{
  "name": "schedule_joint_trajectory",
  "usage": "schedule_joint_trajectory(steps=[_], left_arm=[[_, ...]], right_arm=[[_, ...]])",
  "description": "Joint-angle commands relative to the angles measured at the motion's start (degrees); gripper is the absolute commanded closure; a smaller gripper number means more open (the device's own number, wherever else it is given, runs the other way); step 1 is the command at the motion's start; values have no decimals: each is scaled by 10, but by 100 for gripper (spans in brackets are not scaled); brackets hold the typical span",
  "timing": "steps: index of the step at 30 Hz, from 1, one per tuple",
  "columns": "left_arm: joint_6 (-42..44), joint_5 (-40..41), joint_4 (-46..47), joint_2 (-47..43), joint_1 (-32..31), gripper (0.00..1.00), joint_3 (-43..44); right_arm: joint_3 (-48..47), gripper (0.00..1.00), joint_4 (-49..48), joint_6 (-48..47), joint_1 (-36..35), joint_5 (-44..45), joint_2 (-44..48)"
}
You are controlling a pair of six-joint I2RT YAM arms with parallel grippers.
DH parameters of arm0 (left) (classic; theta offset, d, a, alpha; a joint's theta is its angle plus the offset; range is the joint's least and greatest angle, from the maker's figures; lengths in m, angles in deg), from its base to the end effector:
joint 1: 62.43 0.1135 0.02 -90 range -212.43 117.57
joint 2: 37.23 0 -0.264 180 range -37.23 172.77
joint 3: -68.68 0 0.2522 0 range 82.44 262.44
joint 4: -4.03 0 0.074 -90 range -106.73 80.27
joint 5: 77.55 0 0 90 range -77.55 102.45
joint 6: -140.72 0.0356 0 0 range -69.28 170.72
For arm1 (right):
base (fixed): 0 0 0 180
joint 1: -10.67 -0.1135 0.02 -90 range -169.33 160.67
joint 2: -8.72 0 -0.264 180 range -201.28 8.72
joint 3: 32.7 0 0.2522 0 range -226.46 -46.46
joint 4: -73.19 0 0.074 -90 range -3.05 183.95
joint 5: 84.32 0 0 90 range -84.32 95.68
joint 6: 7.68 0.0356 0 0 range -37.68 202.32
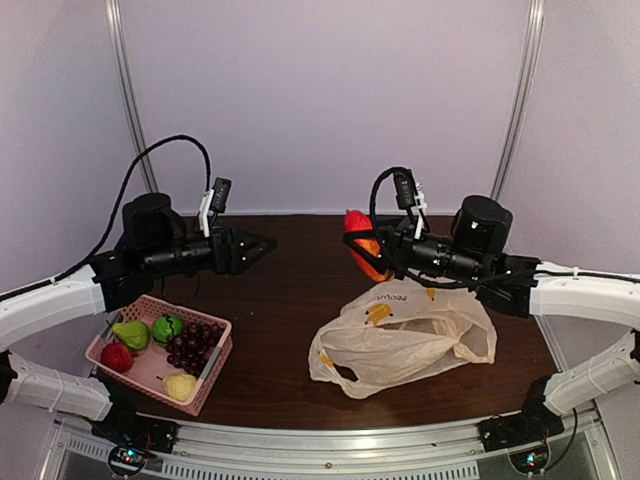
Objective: Untie the knot of the plastic bag and take out the fruit
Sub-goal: Pass from the right arm to the left
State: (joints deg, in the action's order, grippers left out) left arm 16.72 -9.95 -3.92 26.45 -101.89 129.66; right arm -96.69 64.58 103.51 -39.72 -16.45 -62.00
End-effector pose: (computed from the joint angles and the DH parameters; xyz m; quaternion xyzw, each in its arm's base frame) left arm 0.1921 -0.1757 0.3185 0.1598 0.7483 -0.4944 0.4125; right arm 0.1747 0.2321 0.3366 -0.3055 0.6257 0.5207 0.4940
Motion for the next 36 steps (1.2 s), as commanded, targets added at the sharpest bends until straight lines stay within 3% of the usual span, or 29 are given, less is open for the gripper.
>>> schedule_joint_trajectory(steps=[1, 13, 21, 24, 28, 36], left_arm=[[-68, -106, 119, 1, -23, 12, 0], [-117, -131, 194, 79, -88, 7, 37], [-137, -125, 213, 106, -95, 6, 35], [-146, -126, 220, 109, -95, 13, 29], [-150, -128, 221, 111, -95, 31, 28], [-157, -137, 219, 125, -95, 38, 33]], right_arm=[[-26, 60, 15, -42, -29, -16, -8], [-87, 60, 113, -156, -117, 157, -58], [-130, 60, 155, -204, -156, 236, -101], [-135, 60, 160, -205, -164, 254, -108], [-138, 60, 163, -225, -170, 270, -111], [-143, 60, 168, -234, -174, 286, -113]])
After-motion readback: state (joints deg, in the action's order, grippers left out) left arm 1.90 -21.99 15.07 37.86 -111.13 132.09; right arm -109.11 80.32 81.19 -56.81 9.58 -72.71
